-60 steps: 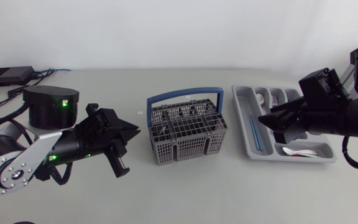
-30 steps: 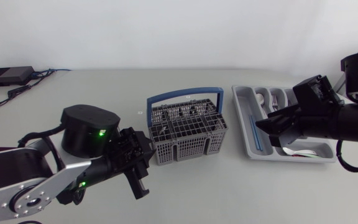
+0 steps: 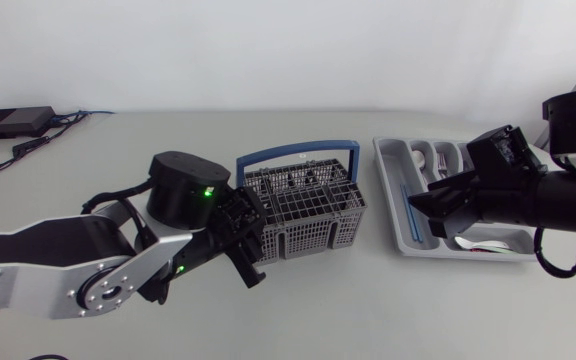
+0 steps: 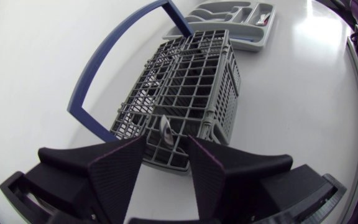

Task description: Unload the cutlery basket into the drawer organizer.

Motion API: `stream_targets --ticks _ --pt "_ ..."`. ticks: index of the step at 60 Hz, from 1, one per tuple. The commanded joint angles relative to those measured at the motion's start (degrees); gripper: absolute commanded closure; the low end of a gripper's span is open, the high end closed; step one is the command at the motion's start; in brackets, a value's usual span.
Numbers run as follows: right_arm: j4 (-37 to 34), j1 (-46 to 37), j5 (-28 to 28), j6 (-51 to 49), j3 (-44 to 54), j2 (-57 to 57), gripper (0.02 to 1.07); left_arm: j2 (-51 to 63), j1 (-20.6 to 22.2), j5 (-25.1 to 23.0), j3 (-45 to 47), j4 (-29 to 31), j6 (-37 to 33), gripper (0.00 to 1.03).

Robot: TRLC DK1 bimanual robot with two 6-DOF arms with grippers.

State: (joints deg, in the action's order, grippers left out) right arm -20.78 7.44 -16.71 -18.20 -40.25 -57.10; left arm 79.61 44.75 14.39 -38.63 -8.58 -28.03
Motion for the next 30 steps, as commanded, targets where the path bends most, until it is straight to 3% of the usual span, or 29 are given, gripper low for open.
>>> stream_targets --ticks 1,30 --pt "0.9 0.1 -0.1 1.1 1.4 -1.0 0.49 1.9 0.0 1.1 -2.2 -0.9 1.5 0.4" --pt "1.7 -1.0 -0.5 1.1 2.2 -1.1 0.49 8.7 0.2 6.4 -8.2 0.0 2.5 0.41"
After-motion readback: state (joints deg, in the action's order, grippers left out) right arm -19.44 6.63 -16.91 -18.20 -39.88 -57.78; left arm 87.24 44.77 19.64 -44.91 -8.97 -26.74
